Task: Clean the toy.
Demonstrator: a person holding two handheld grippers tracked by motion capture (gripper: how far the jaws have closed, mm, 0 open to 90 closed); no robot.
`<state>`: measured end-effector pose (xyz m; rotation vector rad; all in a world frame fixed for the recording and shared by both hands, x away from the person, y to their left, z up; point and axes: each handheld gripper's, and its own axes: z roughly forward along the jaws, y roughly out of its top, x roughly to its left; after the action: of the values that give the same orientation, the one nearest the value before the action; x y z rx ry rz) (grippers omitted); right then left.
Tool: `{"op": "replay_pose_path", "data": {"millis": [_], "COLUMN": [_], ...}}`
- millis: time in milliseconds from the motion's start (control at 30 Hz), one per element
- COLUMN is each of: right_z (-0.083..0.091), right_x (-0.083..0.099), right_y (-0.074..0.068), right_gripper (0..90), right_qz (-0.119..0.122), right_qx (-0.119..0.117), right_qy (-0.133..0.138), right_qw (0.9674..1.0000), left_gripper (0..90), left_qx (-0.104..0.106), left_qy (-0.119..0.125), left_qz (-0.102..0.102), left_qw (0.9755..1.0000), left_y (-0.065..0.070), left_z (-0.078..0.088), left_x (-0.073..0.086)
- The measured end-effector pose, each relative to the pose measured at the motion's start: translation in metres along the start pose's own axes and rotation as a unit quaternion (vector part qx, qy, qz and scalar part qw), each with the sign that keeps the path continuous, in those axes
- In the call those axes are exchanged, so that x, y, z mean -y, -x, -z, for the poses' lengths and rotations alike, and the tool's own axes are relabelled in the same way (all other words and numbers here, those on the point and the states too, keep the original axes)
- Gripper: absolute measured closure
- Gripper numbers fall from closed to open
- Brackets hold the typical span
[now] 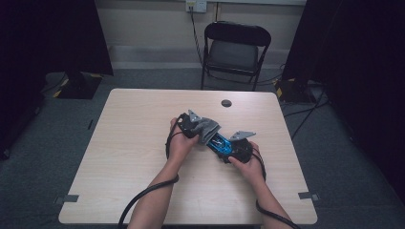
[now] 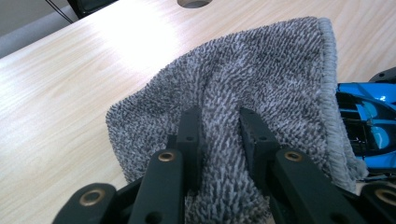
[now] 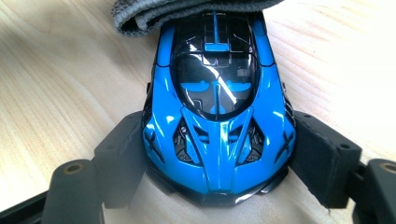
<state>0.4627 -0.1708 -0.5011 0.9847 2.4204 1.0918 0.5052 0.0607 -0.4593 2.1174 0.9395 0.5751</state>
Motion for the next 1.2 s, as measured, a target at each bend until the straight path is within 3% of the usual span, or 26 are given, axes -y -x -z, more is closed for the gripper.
{"op": "replay_pose_path", "data": {"millis": [300,600,800,900,1200], "right_z": [0.000,0.000,0.000,0.000,0.000], "right_x": [0.000,0.000,0.000,0.000,0.000], "right_y": [0.000,0.000,0.000,0.000,0.000], "right_gripper": [24.8,24.8,24.8,24.7,24.7], "right_qz": [-0.001,-0.001,-0.001,-0.001,-0.001], "right_qx": [0.000,0.001,0.001,0.001,0.001], "right_qy": [0.000,0.000,0.000,0.000,0.000], "right_qw": [1.0000,1.0000,1.0000,1.0000,1.0000], "left_gripper": [72.8,72.8,73.0,73.1,73.2], "left_qx": [-0.013,-0.009,-0.016,-0.020,-0.025], "left_qy": [-0.009,-0.010,-0.006,-0.012,0.006], "left_qz": [0.013,0.026,0.066,0.064,0.080], "left_qw": [0.9998,0.9996,0.9977,0.9977,0.9964], "left_y": [-0.011,-0.022,-0.036,-0.040,-0.050], "left_z": [0.006,0.015,0.023,0.027,0.045], "left_x": [0.005,0.016,0.025,0.027,0.030]}}
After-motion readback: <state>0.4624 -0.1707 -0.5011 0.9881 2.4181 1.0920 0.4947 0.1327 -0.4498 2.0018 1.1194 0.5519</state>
